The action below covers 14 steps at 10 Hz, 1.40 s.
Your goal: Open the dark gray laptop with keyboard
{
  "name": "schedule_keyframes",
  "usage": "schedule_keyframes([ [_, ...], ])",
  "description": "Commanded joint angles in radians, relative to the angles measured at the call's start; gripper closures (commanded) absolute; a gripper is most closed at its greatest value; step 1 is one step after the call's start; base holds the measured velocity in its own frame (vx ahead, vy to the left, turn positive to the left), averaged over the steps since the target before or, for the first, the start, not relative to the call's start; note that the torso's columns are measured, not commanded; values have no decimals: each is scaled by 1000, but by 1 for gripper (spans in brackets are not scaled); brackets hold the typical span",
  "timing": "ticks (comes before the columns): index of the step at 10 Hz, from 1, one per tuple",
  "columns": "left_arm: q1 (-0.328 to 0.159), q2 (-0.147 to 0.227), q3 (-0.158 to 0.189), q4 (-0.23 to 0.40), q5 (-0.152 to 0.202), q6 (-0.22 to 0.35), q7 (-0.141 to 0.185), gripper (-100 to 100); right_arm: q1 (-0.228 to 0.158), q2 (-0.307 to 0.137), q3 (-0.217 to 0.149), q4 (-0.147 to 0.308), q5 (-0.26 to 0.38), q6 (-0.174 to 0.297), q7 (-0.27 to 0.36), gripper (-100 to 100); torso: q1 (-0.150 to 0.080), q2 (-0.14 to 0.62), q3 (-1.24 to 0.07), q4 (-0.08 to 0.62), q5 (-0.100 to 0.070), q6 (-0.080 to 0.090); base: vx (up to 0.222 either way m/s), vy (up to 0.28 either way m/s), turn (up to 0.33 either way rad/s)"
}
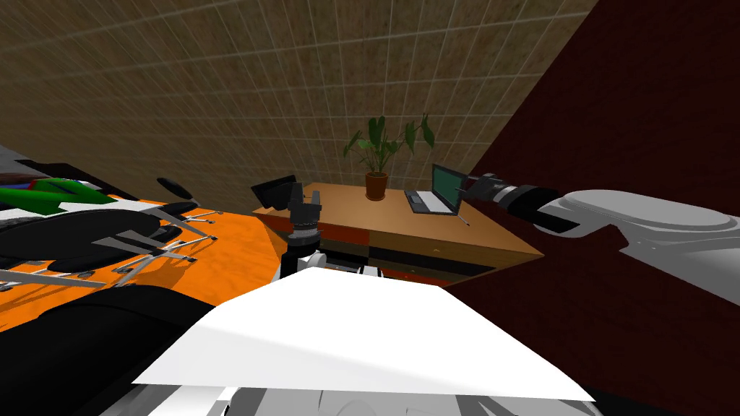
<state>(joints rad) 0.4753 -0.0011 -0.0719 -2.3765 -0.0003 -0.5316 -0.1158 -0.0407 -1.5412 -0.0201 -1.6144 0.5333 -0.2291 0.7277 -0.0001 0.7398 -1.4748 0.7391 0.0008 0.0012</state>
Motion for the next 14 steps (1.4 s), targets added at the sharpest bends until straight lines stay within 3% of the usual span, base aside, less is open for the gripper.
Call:
schedule_keyframes([
  [1,0,0,0,0,0,0,0,0,12,-18,-1,-14,11,4,14,100,-1,0,0,0,0,0,8,31,-30],
  [9,0,0,0,0,0,0,0,0,96,-109,49,-120,169,93,184,100,0,0,0,0,0,-1,9,72,-34],
  [14,0,0,0,0,0,0,0,0,105,-119,55,-131,186,103,203,100,2,-1,-1,0,1,-1,0,33,0],
])
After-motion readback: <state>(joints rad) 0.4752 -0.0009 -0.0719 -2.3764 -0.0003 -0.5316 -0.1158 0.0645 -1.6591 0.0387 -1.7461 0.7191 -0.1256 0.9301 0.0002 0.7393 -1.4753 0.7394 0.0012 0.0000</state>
